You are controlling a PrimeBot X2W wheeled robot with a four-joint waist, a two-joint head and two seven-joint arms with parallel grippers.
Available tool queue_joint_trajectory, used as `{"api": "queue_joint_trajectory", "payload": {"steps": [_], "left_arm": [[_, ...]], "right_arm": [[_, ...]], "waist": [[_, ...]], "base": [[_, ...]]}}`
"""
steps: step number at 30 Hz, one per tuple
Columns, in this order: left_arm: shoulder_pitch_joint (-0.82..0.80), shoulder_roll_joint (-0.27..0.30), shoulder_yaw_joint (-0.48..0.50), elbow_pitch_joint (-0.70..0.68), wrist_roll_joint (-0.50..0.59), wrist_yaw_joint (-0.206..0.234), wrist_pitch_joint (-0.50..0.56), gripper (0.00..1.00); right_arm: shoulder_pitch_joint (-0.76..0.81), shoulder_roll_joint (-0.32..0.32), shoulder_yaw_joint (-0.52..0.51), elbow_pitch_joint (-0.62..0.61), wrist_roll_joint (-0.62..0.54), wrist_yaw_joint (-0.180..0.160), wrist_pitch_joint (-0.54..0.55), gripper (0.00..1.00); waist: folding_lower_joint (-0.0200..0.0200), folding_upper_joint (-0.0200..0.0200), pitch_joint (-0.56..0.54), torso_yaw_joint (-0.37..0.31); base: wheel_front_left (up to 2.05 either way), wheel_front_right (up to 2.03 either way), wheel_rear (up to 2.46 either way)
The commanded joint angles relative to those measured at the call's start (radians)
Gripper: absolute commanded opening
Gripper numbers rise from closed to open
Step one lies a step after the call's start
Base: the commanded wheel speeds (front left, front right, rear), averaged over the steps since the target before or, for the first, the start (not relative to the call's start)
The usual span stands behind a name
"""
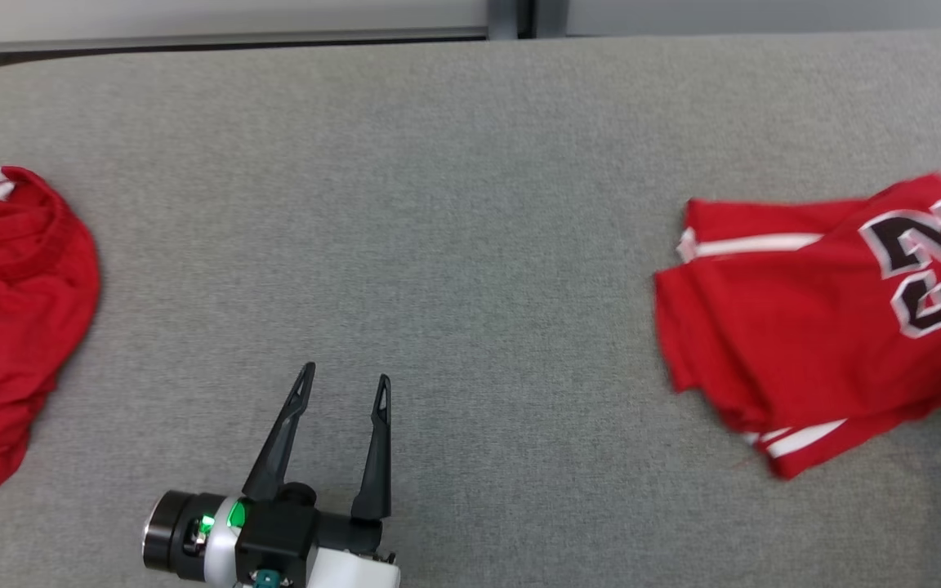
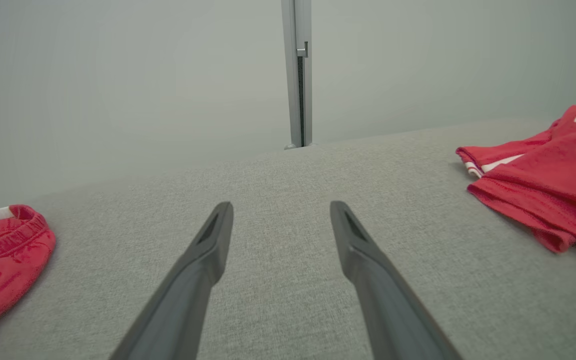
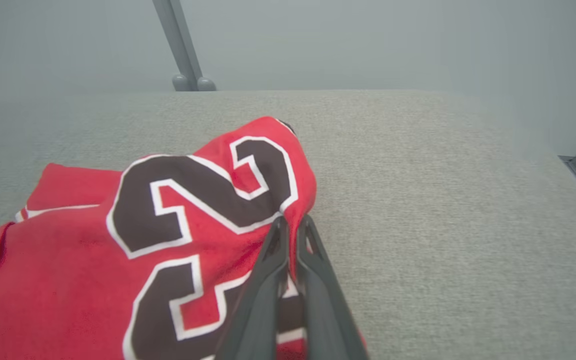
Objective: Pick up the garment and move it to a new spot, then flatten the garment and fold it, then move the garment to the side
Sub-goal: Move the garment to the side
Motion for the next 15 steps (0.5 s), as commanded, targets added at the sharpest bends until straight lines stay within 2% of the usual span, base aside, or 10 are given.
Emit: {"api": "queue_joint_trajectory", "payload": {"steps": [1, 12, 15], "left_arm": [[-0.027, 0.006, 0.004, -0.007, 0.013, -0.004, -0.002, 1.0], [-0.157, 0.056, 0.008, -0.053, 0.046, -0.003, -0.002, 1.0], [-0.174, 0.068, 0.0, -0.063, 0.054, -0.003, -0.002, 1.0]], "right_arm": [[-0.042, -0.027, -0.017, 0.016, -0.017, -0.002, -0.027, 0.0], [-0.248, -0.158, -0.11, 0.175, -0.048, -0.002, -0.076, 0.0], [-0.264, -0.171, -0.129, 0.21, -0.043, -0.002, -0.084, 0.0]], "waist": [[0.0, 0.0, 0.04, -0.031], [0.0, 0.0, 0.205, -0.111], [0.0, 0.0, 0.219, -0.115]], "base": [[0.0, 0.0, 0.0], [0.0, 0.0, 0.0], [0.0, 0.0, 0.0]]}}
